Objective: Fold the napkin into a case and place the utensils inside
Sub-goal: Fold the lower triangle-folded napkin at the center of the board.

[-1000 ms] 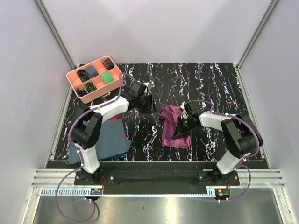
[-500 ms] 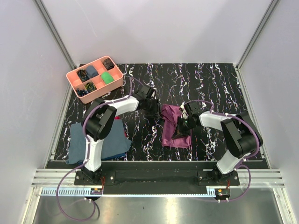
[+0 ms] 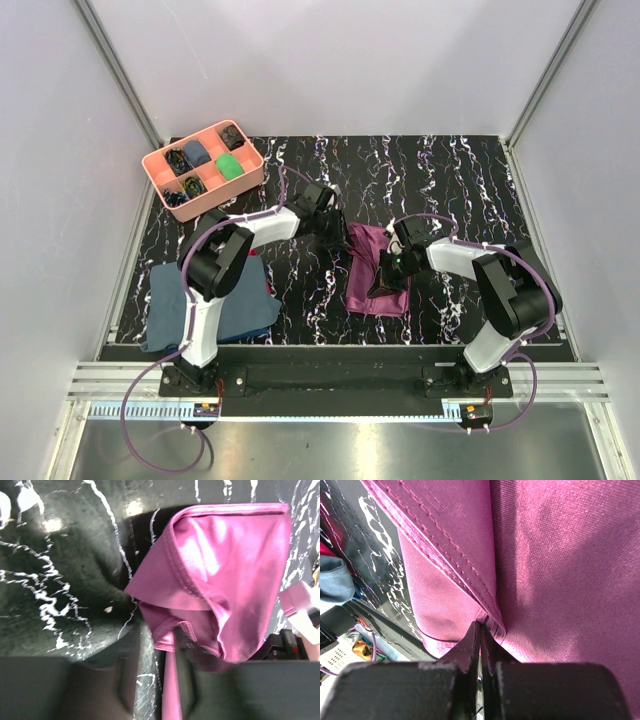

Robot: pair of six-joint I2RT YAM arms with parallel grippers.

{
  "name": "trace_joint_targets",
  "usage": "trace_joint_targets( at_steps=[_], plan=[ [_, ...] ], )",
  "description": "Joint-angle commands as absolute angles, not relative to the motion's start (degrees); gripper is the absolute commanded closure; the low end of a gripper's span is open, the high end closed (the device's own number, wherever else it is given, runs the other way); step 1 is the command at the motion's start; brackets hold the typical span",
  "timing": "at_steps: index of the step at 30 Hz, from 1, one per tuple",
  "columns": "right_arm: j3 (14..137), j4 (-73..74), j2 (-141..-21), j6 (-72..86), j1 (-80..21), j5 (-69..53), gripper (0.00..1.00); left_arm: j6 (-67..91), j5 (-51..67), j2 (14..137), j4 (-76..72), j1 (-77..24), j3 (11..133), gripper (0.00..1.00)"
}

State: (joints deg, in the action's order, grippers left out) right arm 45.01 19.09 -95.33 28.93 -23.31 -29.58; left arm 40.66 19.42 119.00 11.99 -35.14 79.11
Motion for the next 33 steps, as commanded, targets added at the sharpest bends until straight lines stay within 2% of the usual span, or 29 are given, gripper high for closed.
trace_joint_targets(
  at_steps=[1,2,6,15,21,28,33],
  plan=[
    [46.2,17.8,-95.8,28.1,-23.1,-27.2,0.99,42.6,21.3,116.8,5.9,-35.7,79.1,0.79],
    [46.2,18.0,-95.8,28.0,-23.0,-27.2,0.99,42.8,21.3,116.8,5.7,-35.8,79.2,0.88],
    [46.2,17.8,-96.2,27.9,-23.0,-27.0,0.99,43.4,19.3,115.0,4.3,-36.4,78.7,1.00],
    [47.7,18.5,-95.8,27.8,-23.0,-27.9,0.99,46.8,14.6,112.2,-4.0,-37.9,75.8,1.00],
    [49.8,20.8,-93.8,26.7,-22.9,-28.0,0.98,48.4,14.9,116.1,-4.8,-38.9,79.7,1.00],
    [58.2,28.4,-89.5,24.5,-17.8,-25.1,0.91,47.4,13.1,115.2,-3.3,-39.2,79.5,1.00],
    [63.0,29.8,-91.3,23.6,-13.5,-24.9,0.85,46.7,12.7,114.7,-2.6,-39.2,79.8,1.00]
  ],
)
